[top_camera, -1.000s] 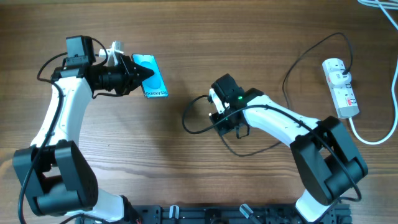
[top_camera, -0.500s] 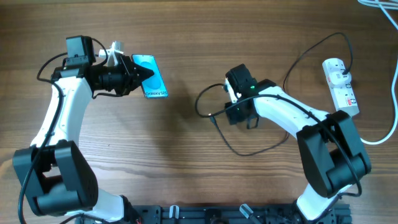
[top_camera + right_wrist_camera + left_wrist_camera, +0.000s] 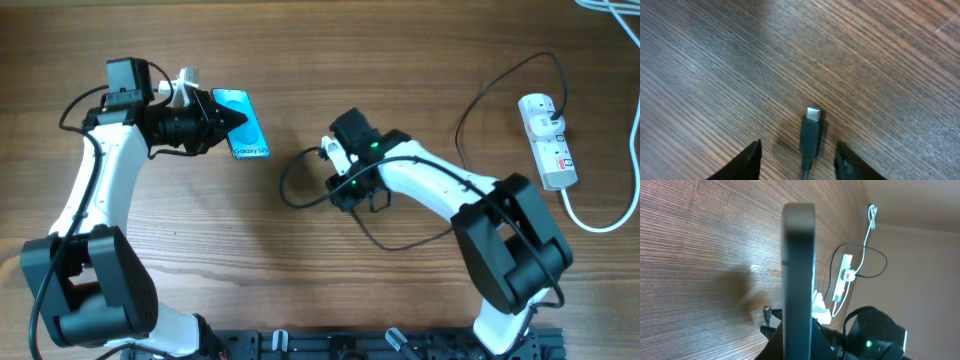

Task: Plug charger to phone and switch on socket
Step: 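Grasp the cable plug with the right gripper and lift it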

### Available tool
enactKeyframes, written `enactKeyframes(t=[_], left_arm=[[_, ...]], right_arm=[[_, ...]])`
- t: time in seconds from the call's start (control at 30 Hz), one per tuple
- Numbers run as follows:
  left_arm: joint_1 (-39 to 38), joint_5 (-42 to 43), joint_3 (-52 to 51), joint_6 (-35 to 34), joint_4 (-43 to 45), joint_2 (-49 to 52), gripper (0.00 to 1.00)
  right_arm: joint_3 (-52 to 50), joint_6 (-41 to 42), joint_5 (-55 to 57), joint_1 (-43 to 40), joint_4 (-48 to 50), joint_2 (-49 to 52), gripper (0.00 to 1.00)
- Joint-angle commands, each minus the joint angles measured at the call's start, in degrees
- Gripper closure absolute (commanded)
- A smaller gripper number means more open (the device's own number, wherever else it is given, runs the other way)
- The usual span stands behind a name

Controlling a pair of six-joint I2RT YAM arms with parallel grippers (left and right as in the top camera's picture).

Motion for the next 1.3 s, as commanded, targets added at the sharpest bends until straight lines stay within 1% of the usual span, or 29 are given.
enactKeyframes(t=[0.0,0.03,0.1,0.23,0.3,0.43,0.5,0.6,0.63,0.67,0.77,0.83,0.87,0.97,1.0,1.07,1.1,1.13,1.27], left_arm=[[-0.2,0.74,-0.2,-0.11,-0.07,-1.05,0.96],[-0.2,0.74,-0.2,-0.11,-0.22,-1.05,0.96],[-0.2,0.74,-0.2,-0.09,-0.28,-1.05,0.96],[-0.2,0.74,-0.2,-0.09,-0.26,-1.05,0.96],[-0.2,0.74,-0.2,-0.09,-0.26,-1.05,0.96],[-0.2,0.72,-0.2,-0.09,-0.26,-1.05,0.96],[-0.2,0.74,-0.2,-0.09,-0.26,-1.05,0.96],[-0.2,0.74,-0.2,-0.09,-0.28,-1.05,0.96],[-0.2,0.74,-0.2,-0.09,-0.26,-1.05,0.96],[-0.2,0.74,-0.2,-0.09,-0.26,-1.05,0.96],[-0.2,0.74,-0.2,-0.09,-0.24,-1.05,0.96],[-0.2,0.76,-0.2,-0.09,-0.26,-1.05,0.96],[-0.2,0.76,-0.2,-0.09,-0.26,-1.05,0.96],[-0.2,0.76,-0.2,-0.09,-0.24,-1.05,0.96],[-0.2,0.74,-0.2,-0.09,-0.26,-1.05,0.96],[-0.2,0.74,-0.2,-0.09,-0.24,-1.05,0.96],[-0.2,0.74,-0.2,-0.09,-0.2,-1.05,0.96],[-0.2,0.72,-0.2,-0.09,-0.2,-1.05,0.96],[-0.2,0.7,-0.2,-0.09,0.72,-1.05,0.96]], right_arm=[[-0.81,4.07,11.47,2.64,-0.72,4.02,0.55],[-0.81,5.16,14.73,3.21,-0.74,4.39,0.57],[-0.81,5.92,16.94,3.23,-0.79,4.72,0.62],[-0.81,7.39,14.36,3.26,-2.56,4.85,0.7],[-0.81,8.57,14.29,3.26,-2.84,4.85,0.73],[-0.81,8.61,14.29,3.26,-5.01,4.85,0.81],[-0.81,8.59,14.29,3.26,-5.73,4.85,0.81],[-0.81,9.68,14.25,3.26,-6.84,4.85,0.75],[-0.81,10.08,14.23,3.26,-7.06,4.85,0.75],[-0.81,10.05,14.25,3.26,-6.82,4.85,0.79],[-0.81,9.64,10.54,3.26,-3.89,4.85,0.84],[-0.81,9.66,9.22,3.26,-2.71,4.85,0.8],[-0.81,9.94,10.71,3.26,-2.6,4.85,0.75],[-0.81,9.92,12.15,3.23,-2.21,4.87,0.74],[-0.81,9.88,12.15,3.23,-2.23,4.87,0.75],[-0.81,9.9,12.13,3.23,-2.25,4.92,0.85],[-0.81,9.92,12.11,3.23,-2.49,4.92,0.91],[-0.81,9.92,11.82,3.23,-2.69,4.92,0.95],[-0.81,10.29,11.72,3.23,-3.15,4.92,0.96]])
